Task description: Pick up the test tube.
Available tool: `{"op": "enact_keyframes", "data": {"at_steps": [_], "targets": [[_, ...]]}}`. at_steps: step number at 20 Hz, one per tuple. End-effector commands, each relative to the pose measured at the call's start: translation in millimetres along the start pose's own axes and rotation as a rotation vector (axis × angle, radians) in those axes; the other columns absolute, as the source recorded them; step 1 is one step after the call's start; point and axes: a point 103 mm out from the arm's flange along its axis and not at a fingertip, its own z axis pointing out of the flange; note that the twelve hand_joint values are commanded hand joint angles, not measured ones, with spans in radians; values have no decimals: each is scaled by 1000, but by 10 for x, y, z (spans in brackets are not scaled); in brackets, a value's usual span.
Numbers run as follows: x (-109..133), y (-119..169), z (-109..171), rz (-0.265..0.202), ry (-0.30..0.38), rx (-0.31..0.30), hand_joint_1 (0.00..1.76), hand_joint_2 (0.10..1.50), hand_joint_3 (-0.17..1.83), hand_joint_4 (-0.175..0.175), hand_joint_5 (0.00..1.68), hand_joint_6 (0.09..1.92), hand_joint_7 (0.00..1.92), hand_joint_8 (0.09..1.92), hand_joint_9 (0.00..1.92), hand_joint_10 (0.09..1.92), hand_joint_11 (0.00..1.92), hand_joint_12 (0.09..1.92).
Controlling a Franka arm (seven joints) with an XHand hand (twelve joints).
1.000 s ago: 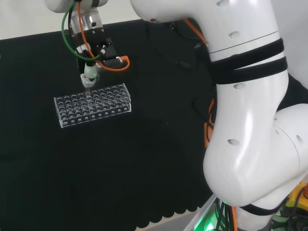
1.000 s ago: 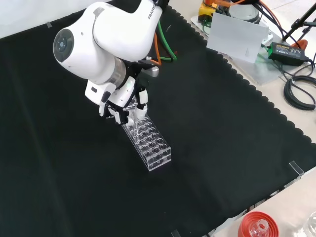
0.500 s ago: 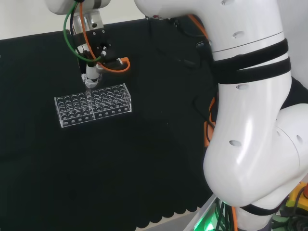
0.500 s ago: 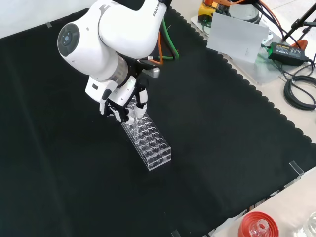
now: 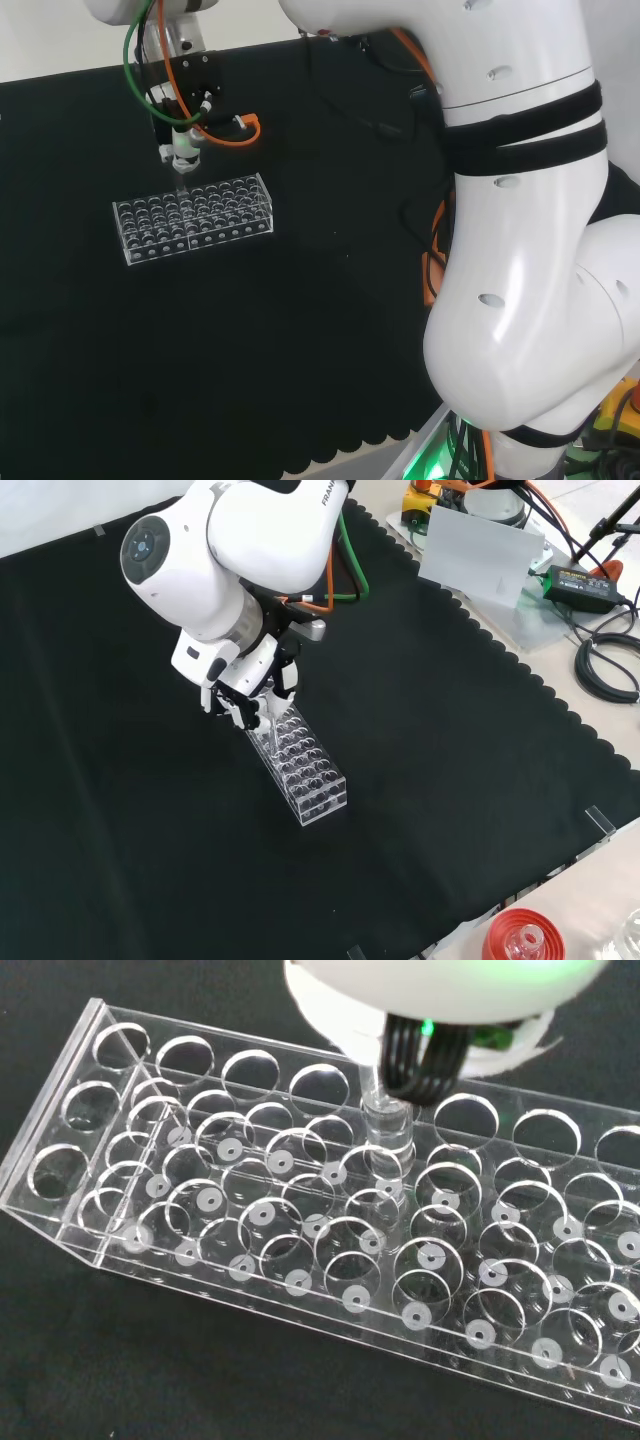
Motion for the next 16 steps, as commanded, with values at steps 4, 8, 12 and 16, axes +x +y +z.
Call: {"op": "enact_keyframes", "data": {"at_steps": [4,8,12,16], "targets": [[43,16,-118,-19,-23,-42,1433,582,738,-175,1271,659,1385,772,1306,459,714,1245],[52,1,-151,-25,-28,-47,1436,566,750,-175,1296,621,1408,734,1333,415,722,1242],[37,-20,-161,-25,-30,-57,1437,556,758,-175,1312,595,1419,714,1357,376,729,1239],[7,-51,-234,-25,-31,-68,1439,546,771,-175,1320,586,1426,704,1367,368,753,1233]]}}
